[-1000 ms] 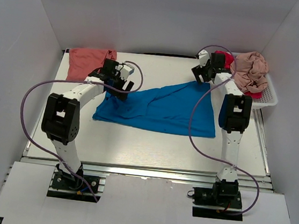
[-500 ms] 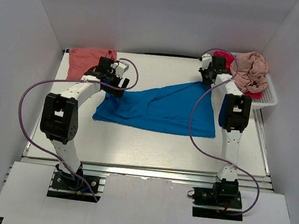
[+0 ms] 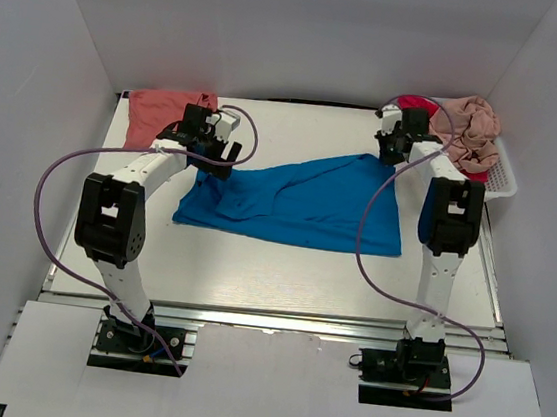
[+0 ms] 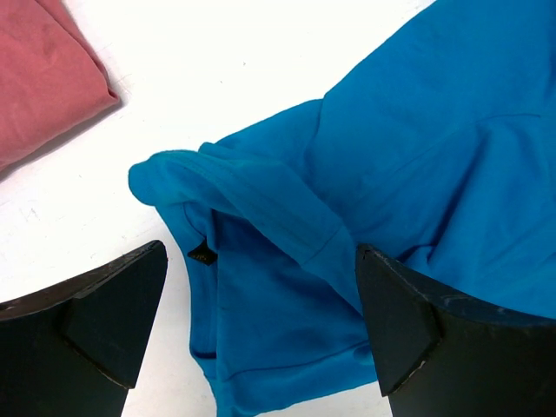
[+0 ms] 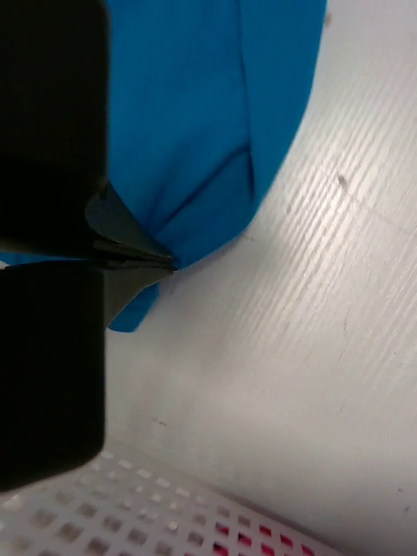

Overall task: Fold and stack the t-shirts
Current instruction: Grap the side of the flattened tshirt furthest away from the robot with both arms

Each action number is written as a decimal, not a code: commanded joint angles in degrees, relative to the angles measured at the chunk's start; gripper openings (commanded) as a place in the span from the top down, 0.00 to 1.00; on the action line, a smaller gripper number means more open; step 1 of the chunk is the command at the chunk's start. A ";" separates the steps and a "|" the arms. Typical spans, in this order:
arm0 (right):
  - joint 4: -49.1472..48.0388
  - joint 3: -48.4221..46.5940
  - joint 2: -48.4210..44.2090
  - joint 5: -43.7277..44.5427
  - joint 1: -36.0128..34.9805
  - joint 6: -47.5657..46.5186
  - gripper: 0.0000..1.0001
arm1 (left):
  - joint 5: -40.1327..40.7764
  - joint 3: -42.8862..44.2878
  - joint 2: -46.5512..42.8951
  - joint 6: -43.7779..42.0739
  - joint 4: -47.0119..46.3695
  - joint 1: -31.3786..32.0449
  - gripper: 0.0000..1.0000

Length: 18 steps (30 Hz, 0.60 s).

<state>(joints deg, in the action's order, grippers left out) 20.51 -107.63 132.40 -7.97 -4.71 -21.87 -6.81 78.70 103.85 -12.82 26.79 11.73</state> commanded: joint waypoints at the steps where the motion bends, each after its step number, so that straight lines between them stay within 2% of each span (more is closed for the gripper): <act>1: -2.40 2.24 -11.16 -3.89 0.14 1.12 1.00 | -0.93 -0.21 -1.72 0.78 -1.56 -0.39 0.02; 4: -3.29 4.28 -16.10 -5.13 0.14 0.69 1.00 | -0.66 -1.08 -2.16 0.95 -1.83 -0.39 0.02; 7: -0.92 1.38 -17.78 -5.66 -0.12 -0.89 1.00 | -1.45 -1.53 -2.25 0.95 -1.83 -0.39 0.02; 11: 0.31 2.69 -20.68 -6.01 -0.47 -0.98 1.00 | -1.72 -1.70 -2.95 1.13 -2.09 -0.39 0.02; 18: 0.32 14.89 -29.03 -6.80 -1.79 -1.25 1.00 | -0.93 -0.83 -3.22 0.69 -1.04 -0.39 0.02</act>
<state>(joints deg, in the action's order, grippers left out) 20.12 -96.20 107.18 -13.69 -5.89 -22.68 -7.11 77.30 103.81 -12.16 25.41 11.73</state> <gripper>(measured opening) 0.011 0.982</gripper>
